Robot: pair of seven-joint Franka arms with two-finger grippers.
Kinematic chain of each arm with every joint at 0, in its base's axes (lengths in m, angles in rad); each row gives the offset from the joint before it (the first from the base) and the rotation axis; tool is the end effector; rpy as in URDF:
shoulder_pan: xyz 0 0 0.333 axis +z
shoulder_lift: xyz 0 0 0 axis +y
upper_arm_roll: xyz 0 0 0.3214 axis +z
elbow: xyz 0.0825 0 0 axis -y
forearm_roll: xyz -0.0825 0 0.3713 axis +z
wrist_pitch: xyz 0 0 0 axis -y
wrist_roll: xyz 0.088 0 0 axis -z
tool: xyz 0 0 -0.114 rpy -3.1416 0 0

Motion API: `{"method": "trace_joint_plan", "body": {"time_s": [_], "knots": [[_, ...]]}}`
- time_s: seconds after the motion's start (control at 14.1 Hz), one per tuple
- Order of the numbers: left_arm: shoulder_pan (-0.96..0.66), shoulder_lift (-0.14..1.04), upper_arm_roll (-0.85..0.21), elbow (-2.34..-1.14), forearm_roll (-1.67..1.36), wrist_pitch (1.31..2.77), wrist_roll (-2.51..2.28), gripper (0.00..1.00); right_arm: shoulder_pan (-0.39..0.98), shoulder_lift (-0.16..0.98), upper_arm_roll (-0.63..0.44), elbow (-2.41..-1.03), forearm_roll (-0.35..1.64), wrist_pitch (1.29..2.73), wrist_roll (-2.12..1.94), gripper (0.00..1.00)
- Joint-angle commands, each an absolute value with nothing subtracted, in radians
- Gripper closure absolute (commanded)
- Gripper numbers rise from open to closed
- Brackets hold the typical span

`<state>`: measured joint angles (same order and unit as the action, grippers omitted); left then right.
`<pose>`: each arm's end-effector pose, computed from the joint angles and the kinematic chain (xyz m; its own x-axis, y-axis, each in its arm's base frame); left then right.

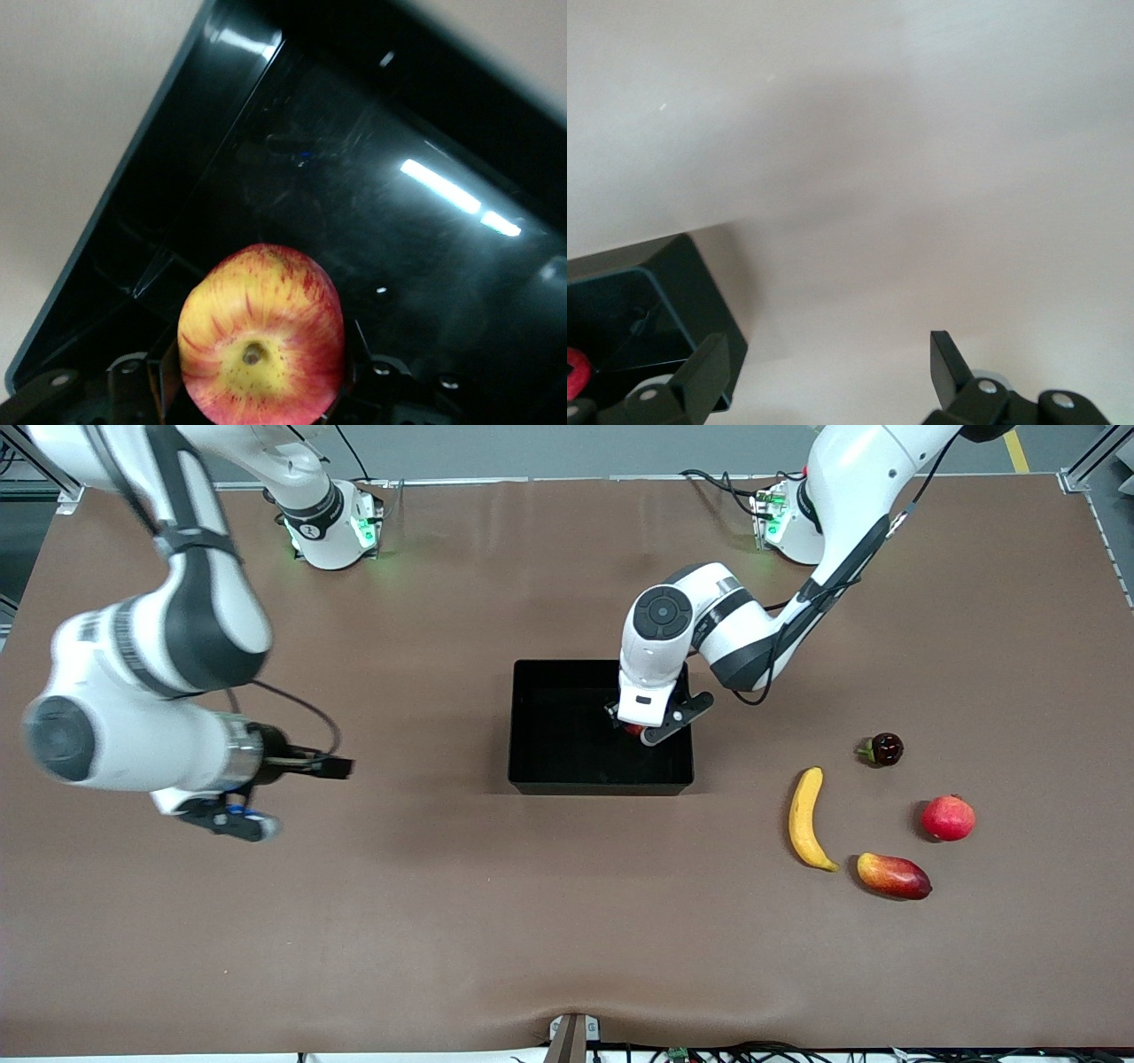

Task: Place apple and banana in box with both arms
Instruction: 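Lower the apple into the box, open the left gripper while the right withdraws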

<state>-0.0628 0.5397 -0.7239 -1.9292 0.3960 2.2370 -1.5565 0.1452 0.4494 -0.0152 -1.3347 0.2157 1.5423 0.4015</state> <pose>0.4523 -0.4021 0.2678 0.8407 0.5385 -0.0570 0.5357 -0.8425 -0.0570 0.6440 0.1112 0.4594 0.9182 -0.2600 -0.2990 -0.2992 -0.9496 -0.0933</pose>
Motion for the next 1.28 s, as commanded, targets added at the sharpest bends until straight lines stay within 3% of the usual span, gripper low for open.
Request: {"method": "trace_joint_plan", "body": {"time_s": [0.0,0.21,0.5,0.57,0.71,0.85,1.21], "knots": [[-0.061,0.517,-0.726,-1.995,0.419,2.285,-1.592,1.0,0.055,0.433,-0.008,-1.279,0.171,1.43,0.359,0.0],[-0.046,0.517,-0.723,-2.1,0.451,2.435,-1.595,1.0,0.04,0.319,-0.003,-1.285,0.006,1.422,0.188,0.0],[-0.043,0.555,-0.712,-2.105,0.518,2.457,-1.624,1.0,-0.006,0.198,-0.005,-1.304,0.003,1.335,0.089,0.0],[-0.043,0.558,-0.709,-2.102,0.518,2.457,-1.629,0.96,-0.014,0.161,-0.005,-1.315,0.003,1.301,0.084,0.0],[-0.044,0.558,-0.704,-2.095,0.518,2.448,-1.629,0.01,-0.023,0.086,-0.006,-1.345,0.002,1.273,0.08,0.0],[-0.043,0.542,-0.704,-2.059,0.518,2.421,-1.621,0.0,-0.044,0.034,-0.005,-1.387,0.002,1.279,0.08,0.0],[-0.028,0.495,-0.77,-1.673,0.489,1.967,-1.594,0.0,-0.064,0.006,-0.005,-1.437,-0.008,1.285,0.057,0.0]]}}
